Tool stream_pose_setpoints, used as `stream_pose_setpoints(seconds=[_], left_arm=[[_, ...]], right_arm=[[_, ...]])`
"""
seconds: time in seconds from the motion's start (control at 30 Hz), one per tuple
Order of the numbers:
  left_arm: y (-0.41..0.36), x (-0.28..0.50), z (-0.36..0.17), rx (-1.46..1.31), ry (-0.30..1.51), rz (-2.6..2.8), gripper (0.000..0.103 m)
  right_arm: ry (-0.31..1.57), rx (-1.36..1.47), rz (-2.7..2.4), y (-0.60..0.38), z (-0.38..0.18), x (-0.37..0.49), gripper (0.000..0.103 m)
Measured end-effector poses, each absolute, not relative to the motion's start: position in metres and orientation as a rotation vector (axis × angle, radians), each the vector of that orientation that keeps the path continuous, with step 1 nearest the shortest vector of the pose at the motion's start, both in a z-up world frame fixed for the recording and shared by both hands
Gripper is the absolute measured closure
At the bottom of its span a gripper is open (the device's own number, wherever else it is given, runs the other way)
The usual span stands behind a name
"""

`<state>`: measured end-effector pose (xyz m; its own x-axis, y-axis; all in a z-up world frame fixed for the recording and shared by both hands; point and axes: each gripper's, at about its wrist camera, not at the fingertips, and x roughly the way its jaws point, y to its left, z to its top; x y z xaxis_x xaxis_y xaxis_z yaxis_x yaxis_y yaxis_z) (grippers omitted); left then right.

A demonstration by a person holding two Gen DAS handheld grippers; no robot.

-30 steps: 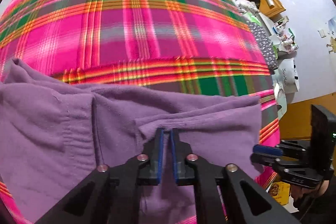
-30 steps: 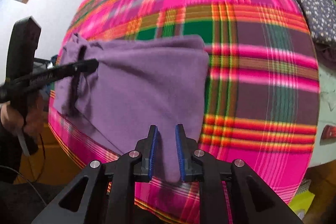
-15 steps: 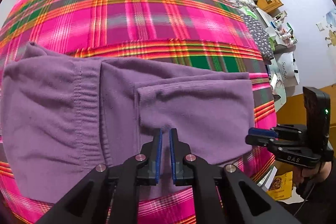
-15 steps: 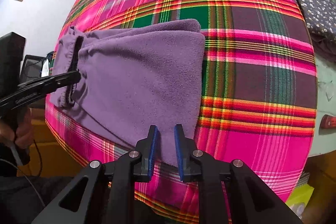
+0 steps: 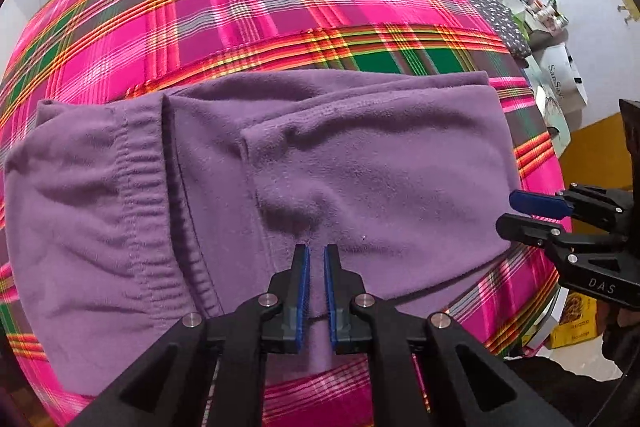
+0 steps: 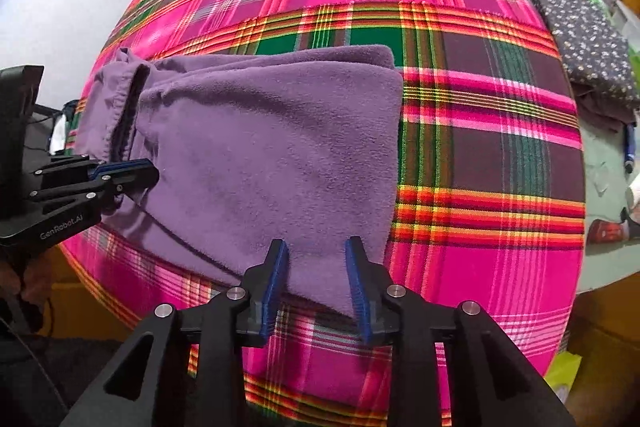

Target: Fold clothes

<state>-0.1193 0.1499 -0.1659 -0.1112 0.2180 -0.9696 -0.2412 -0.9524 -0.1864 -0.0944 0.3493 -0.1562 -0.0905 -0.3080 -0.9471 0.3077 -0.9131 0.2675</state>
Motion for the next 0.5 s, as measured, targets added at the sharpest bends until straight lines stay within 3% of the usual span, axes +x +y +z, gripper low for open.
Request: stream_pose_setpoints(seconds=[0.2,0.5], left_arm=[[0.147,-0.118,-0.167,-1.799,0.046,2.12,0.095],[0.143,-0.119,-0.17,-1.731,0.072,2.07,0.095]], right_arm=[[-0.01,1.786,-2.149,0.342,-0.154,-0.087,0.058],[-0.045,1.833,-2.318,0.32,-0.158,-0.084,0.058]])
